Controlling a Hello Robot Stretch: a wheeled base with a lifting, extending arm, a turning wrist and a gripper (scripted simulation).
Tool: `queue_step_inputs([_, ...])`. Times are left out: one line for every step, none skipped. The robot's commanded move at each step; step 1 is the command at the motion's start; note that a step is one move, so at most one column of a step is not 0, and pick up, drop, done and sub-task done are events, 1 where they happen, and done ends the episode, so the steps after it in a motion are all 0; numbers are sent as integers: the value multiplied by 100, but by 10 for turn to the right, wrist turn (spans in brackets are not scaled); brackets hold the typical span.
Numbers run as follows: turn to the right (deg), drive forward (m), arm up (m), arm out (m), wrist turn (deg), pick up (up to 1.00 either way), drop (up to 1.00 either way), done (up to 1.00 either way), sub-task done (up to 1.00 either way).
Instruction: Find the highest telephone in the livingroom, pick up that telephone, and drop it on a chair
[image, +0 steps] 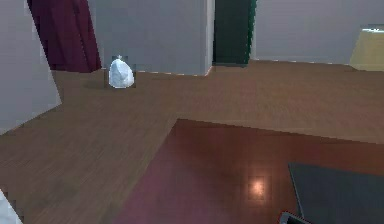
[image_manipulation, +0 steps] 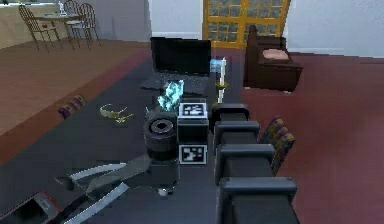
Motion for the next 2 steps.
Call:
queue_step_inputs([0,0,-46,0,0,0,0,0,0])
queue_step_inputs([0,0,-50,0,0,0,0,0,0])
